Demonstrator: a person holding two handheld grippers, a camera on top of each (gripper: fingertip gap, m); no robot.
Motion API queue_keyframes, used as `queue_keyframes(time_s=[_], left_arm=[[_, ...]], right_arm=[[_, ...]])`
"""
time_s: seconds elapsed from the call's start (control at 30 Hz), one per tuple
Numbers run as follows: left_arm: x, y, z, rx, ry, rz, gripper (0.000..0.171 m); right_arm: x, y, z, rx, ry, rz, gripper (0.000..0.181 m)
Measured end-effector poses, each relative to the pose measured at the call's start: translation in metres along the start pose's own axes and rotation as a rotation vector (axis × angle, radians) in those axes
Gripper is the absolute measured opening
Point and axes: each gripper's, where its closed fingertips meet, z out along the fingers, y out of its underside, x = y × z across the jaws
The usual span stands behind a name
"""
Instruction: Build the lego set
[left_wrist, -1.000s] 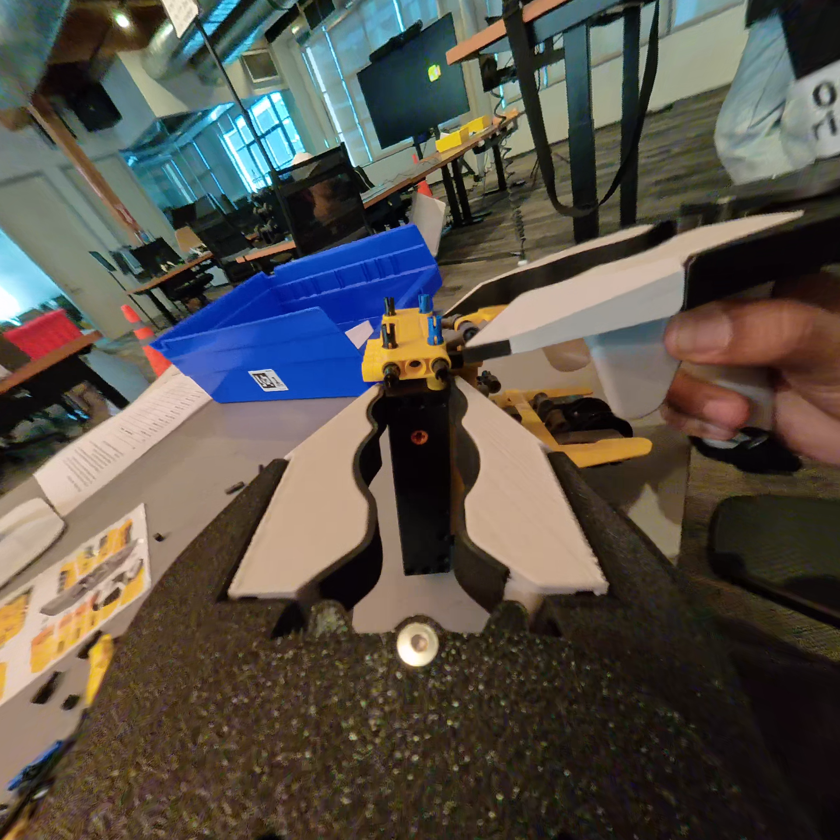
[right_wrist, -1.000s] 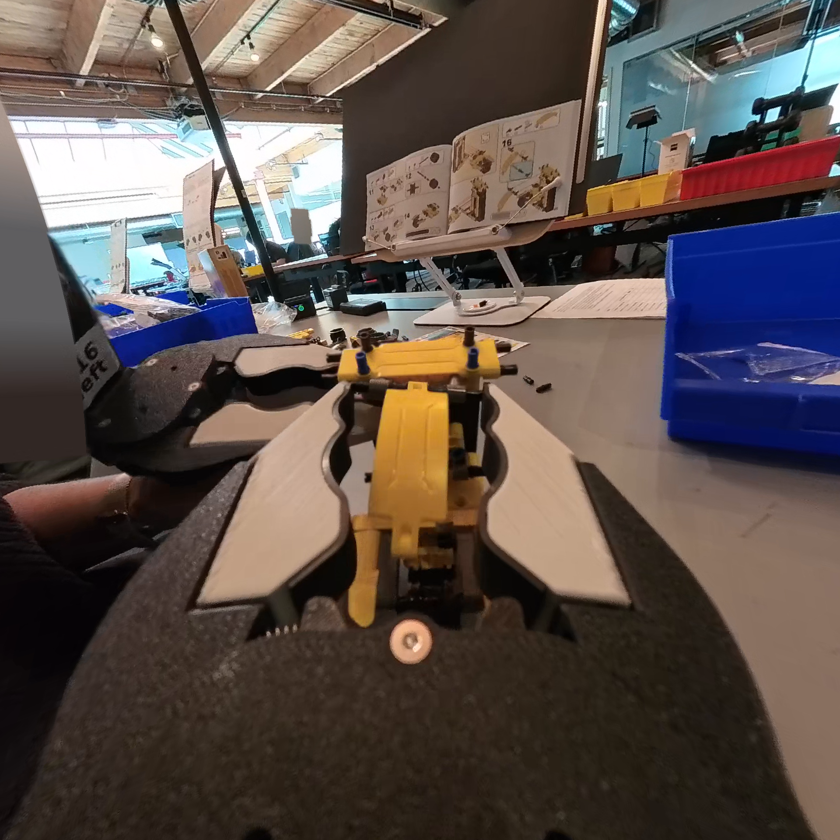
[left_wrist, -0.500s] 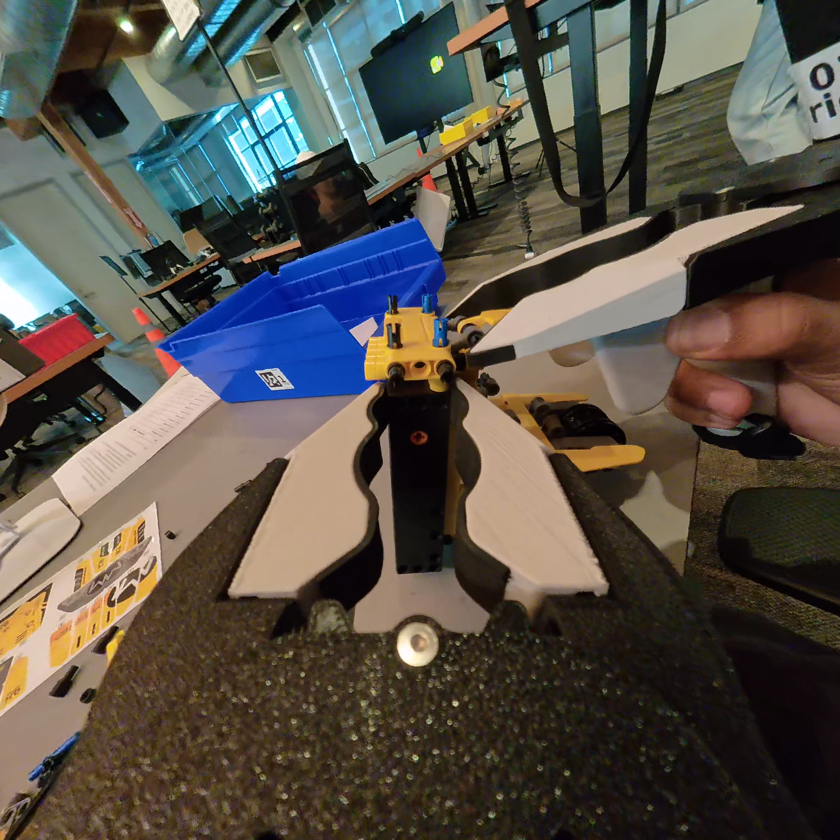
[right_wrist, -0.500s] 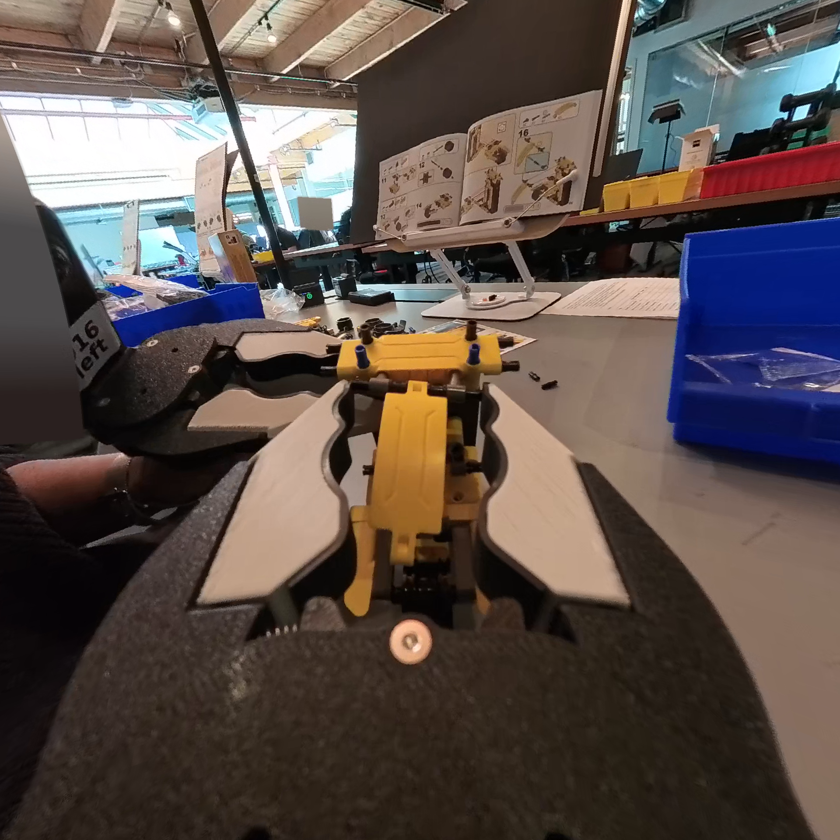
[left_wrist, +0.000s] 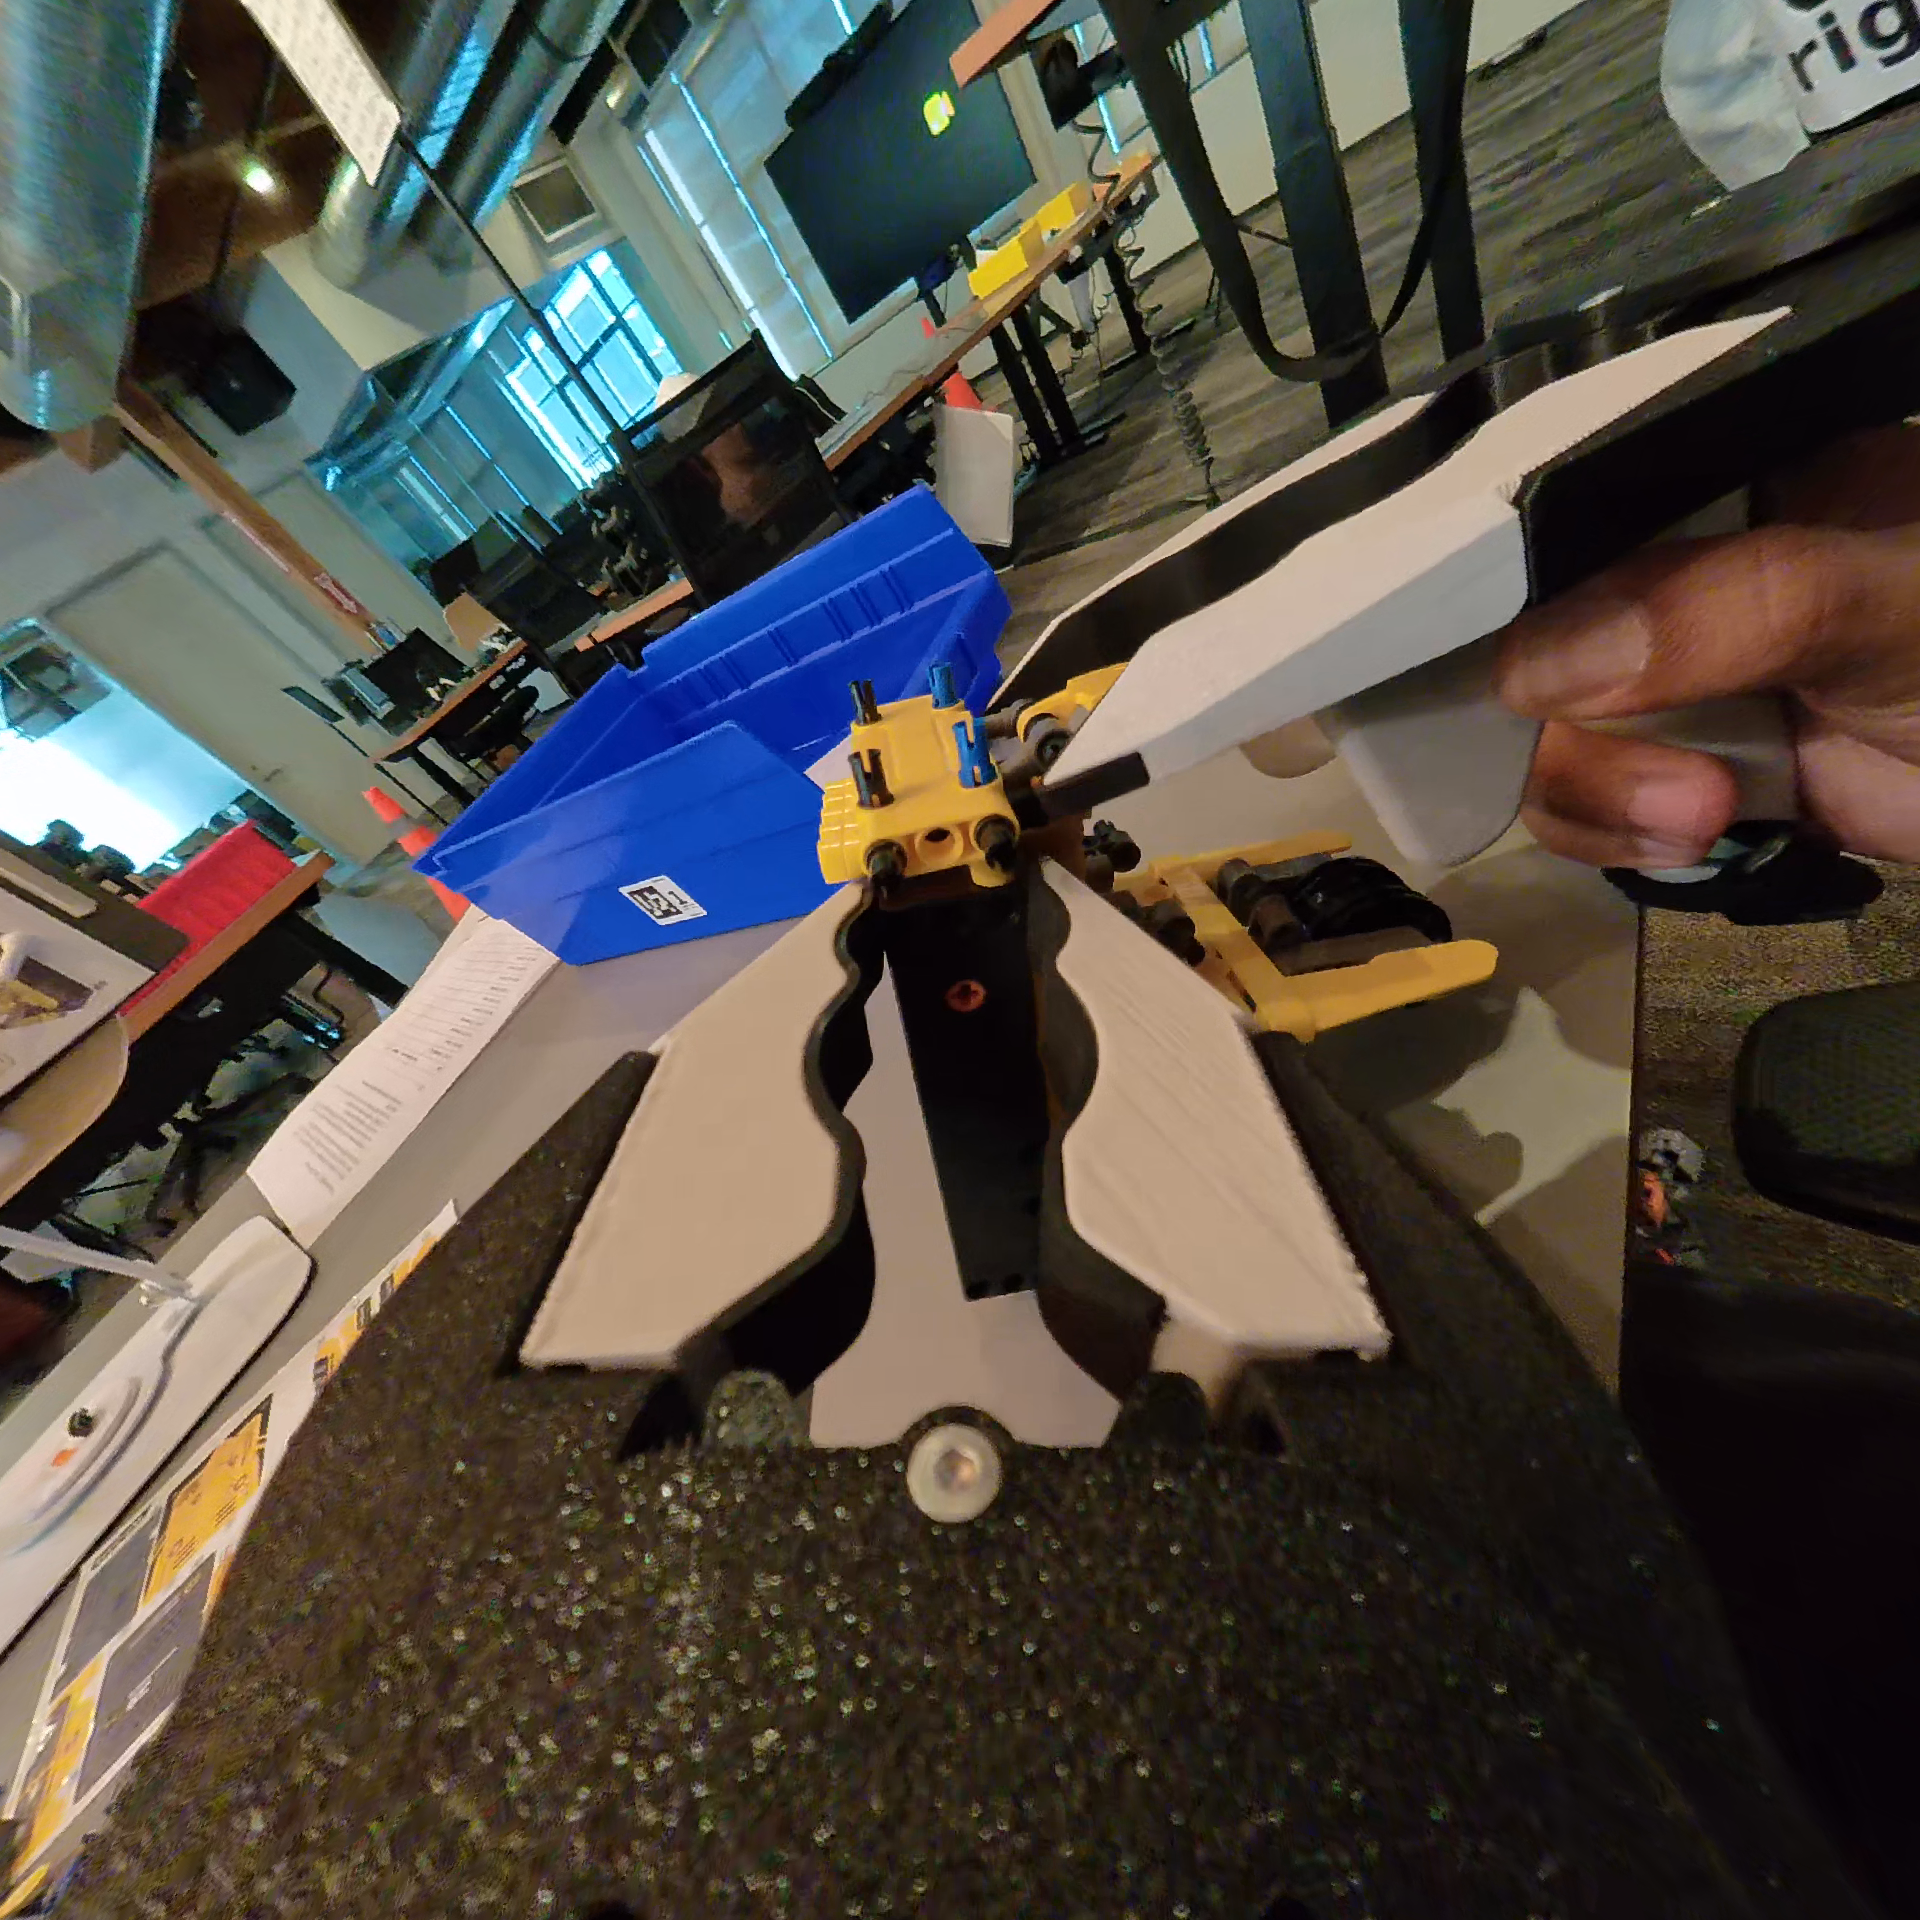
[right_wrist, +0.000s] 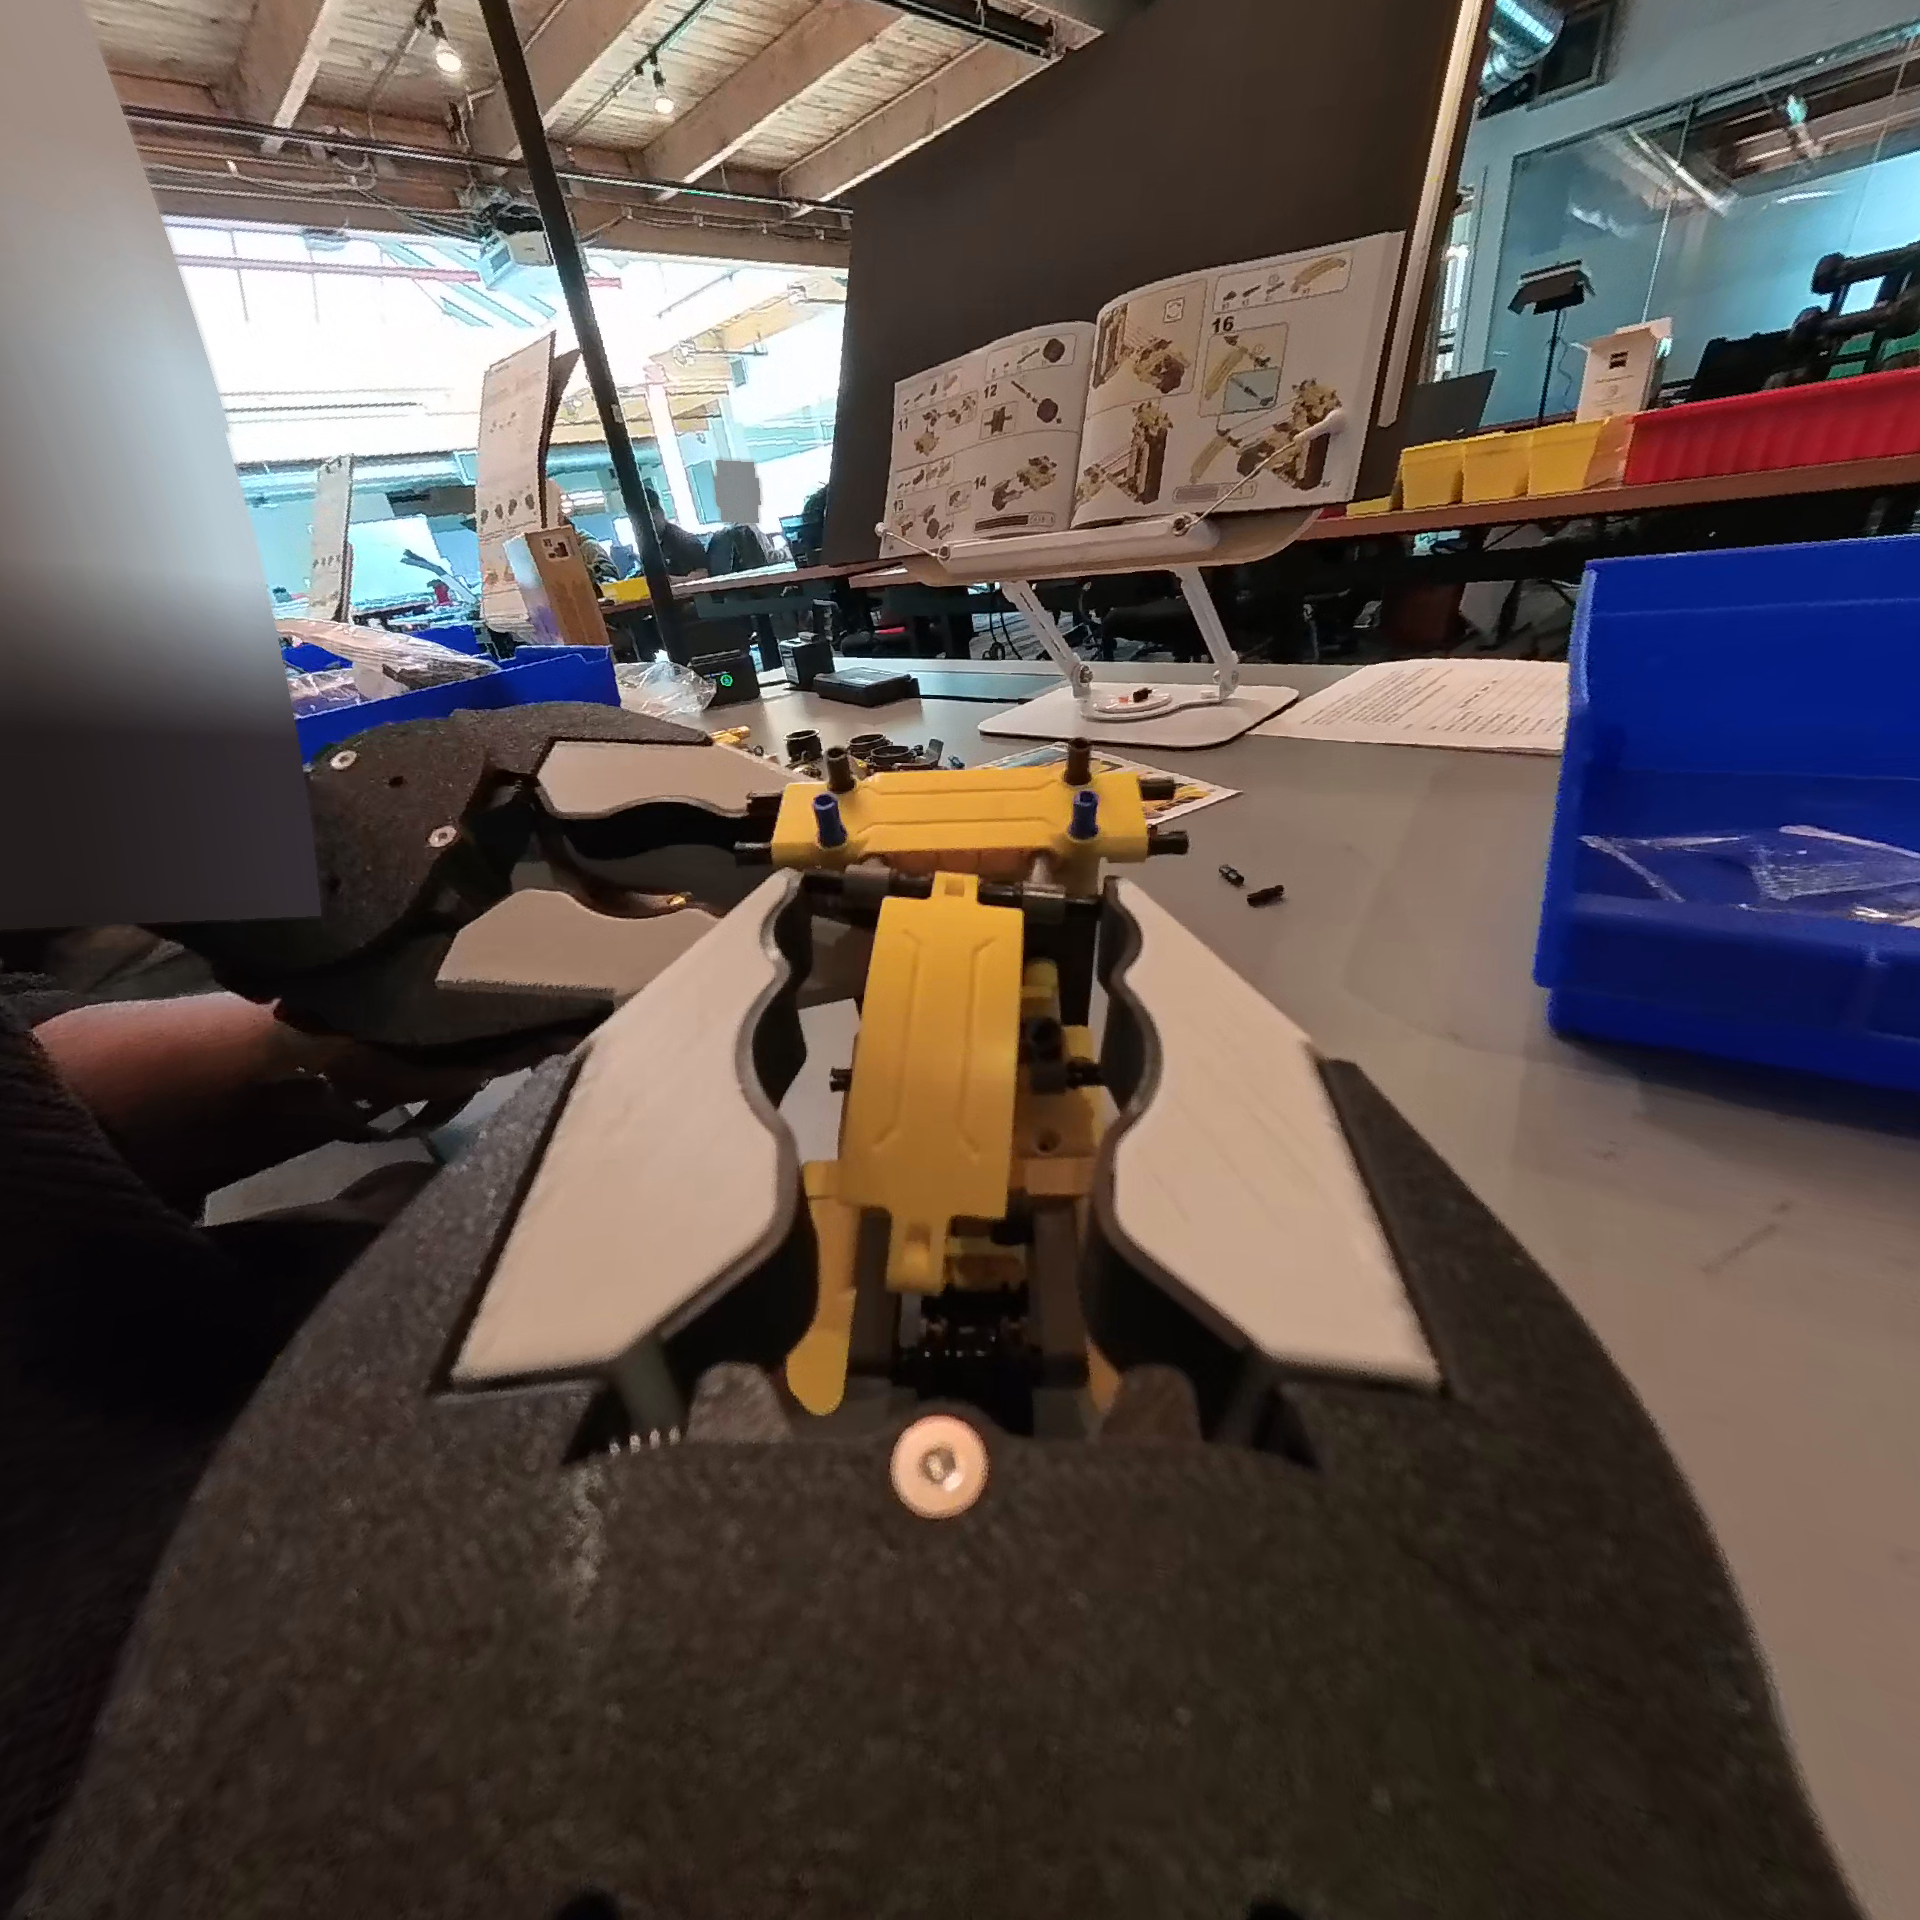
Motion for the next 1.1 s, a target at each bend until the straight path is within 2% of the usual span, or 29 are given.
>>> queue_keyframes(time_s=[0.5,1.1], left_arm=[[0.0036,-0.0004,-0.0013,0.023,0.086,0.081,0.028],[0.0054,-0.0009,-0.0032,0.032,0.089,0.096,0.028]], right_arm=[[-0.0017,0.0017,-0.0009,-0.037,-0.022,-0.063,0.053],[-0.0029,0.0025,0.0039,-0.072,-0.011,-0.204,0.054]])
